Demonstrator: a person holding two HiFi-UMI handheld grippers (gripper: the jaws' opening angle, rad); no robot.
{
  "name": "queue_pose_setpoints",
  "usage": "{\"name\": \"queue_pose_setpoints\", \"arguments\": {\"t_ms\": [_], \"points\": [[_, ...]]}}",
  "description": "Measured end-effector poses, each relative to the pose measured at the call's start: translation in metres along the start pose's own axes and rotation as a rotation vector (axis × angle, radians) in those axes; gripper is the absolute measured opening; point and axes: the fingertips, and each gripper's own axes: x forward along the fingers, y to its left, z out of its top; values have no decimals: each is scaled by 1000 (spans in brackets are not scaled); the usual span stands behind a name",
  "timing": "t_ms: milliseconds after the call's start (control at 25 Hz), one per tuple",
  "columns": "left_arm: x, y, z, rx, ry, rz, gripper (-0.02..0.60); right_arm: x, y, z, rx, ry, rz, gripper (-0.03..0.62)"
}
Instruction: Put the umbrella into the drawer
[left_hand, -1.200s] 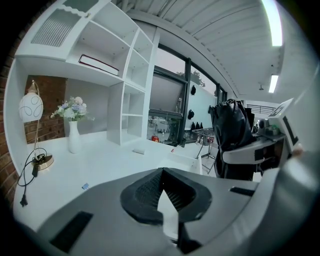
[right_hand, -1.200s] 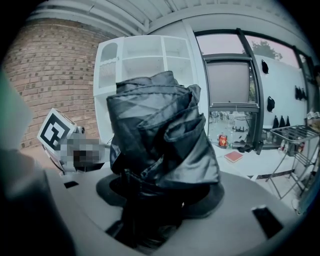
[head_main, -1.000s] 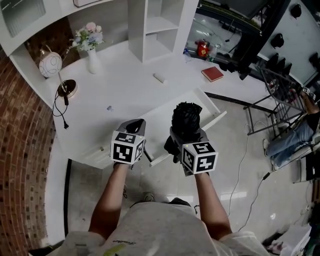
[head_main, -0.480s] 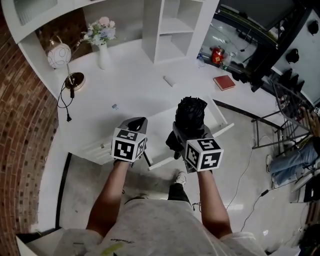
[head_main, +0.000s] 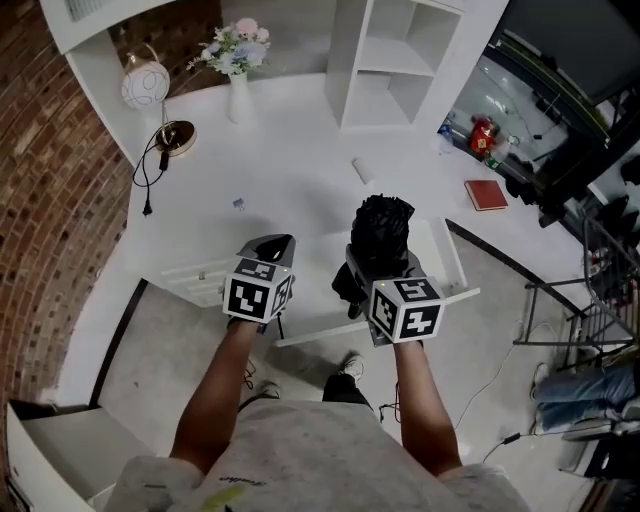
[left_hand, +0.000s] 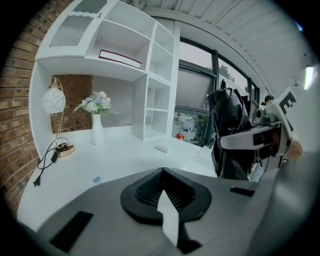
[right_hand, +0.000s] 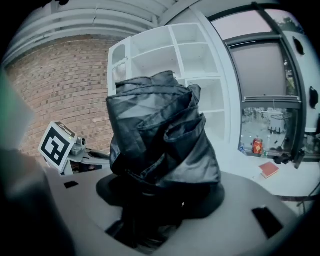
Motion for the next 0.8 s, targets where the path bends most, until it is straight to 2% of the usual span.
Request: {"name": "queue_pose_setpoints", "arguments": {"t_ms": [560, 800], "points": [[24, 7, 4, -97, 13, 210, -3, 42, -49, -1, -83, 72, 201, 253], [15, 21, -11, -166, 23, 299, -3, 58, -54, -11, -135, 127, 275, 253]]}}
